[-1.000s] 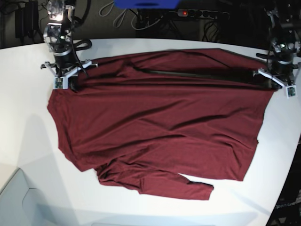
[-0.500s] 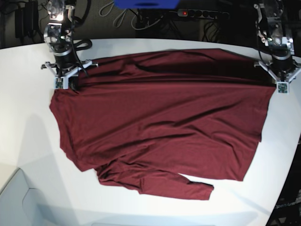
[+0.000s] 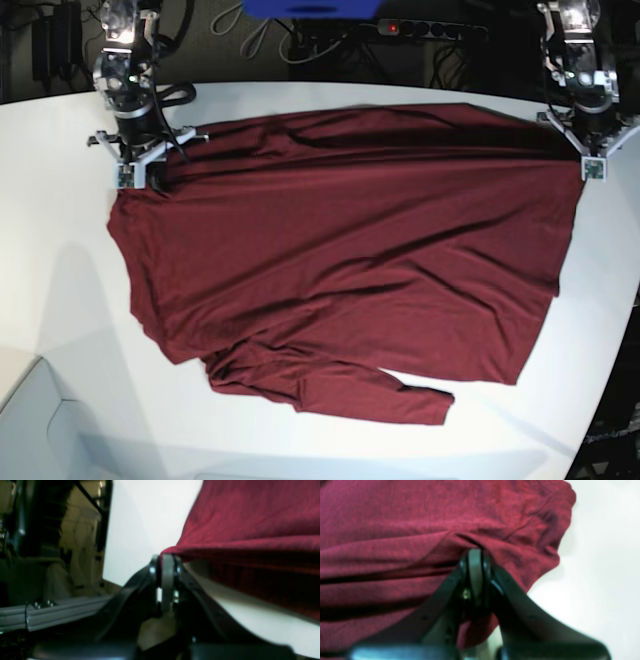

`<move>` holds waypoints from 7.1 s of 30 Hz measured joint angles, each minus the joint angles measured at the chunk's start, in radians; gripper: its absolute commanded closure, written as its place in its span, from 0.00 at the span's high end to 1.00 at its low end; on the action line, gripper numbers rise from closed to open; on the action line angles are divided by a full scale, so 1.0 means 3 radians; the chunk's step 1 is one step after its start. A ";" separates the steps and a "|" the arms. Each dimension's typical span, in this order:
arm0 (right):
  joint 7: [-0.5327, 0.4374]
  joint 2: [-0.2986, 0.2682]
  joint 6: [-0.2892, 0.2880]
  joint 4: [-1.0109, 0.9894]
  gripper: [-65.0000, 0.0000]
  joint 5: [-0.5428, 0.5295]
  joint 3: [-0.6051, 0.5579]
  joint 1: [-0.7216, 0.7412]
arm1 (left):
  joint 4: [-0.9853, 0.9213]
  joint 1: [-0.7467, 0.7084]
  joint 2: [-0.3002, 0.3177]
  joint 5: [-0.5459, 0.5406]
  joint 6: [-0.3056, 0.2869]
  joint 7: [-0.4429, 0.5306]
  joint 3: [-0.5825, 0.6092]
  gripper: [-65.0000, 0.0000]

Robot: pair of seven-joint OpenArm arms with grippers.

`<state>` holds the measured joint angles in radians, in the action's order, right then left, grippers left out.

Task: Layout the t-shirt on the table in an organized manner, then fold the t-shirt properly
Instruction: 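Drag the shirt shoulder with the left gripper away from the right gripper, then grasp the shirt body with both grippers at its two sides, then pull the shirt with both grippers toward the robot, smoothing it flat, then release the shirt and hold both grippers above its collar end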

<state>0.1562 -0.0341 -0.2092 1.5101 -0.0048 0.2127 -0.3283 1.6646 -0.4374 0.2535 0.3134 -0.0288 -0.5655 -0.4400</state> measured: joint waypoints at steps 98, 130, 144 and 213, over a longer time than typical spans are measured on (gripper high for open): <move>-0.1445 -0.0604 0.0605 -0.2655 0.00 0.0042 -0.0365 0.2355 | -0.0702 0.1368 -0.0764 -0.0003 0.0047 0.0004 0.0192 0.51; -0.0833 -0.0270 0.0612 0.0057 0.00 0.0025 -0.0360 -0.0058 | -0.0060 0.1306 -0.0785 -0.0010 0.0036 0.0064 0.0217 0.51; -0.0835 -0.0271 0.0614 0.0296 0.00 0.0028 -0.0361 -0.0490 | 0.0347 0.0220 -0.0562 -0.1120 0.0053 -0.0120 0.0193 0.51; -0.0847 -0.0159 0.0613 0.0306 0.00 0.0028 -0.0121 -0.0729 | 0.0712 -0.0334 -0.0619 -0.1310 0.0058 -0.0120 0.0019 0.00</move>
<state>-0.0978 -0.0818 -0.0254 1.6020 0.0036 0.1764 -0.5468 1.8782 -0.5377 0.0677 -0.0795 -0.0113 -0.6014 -0.4343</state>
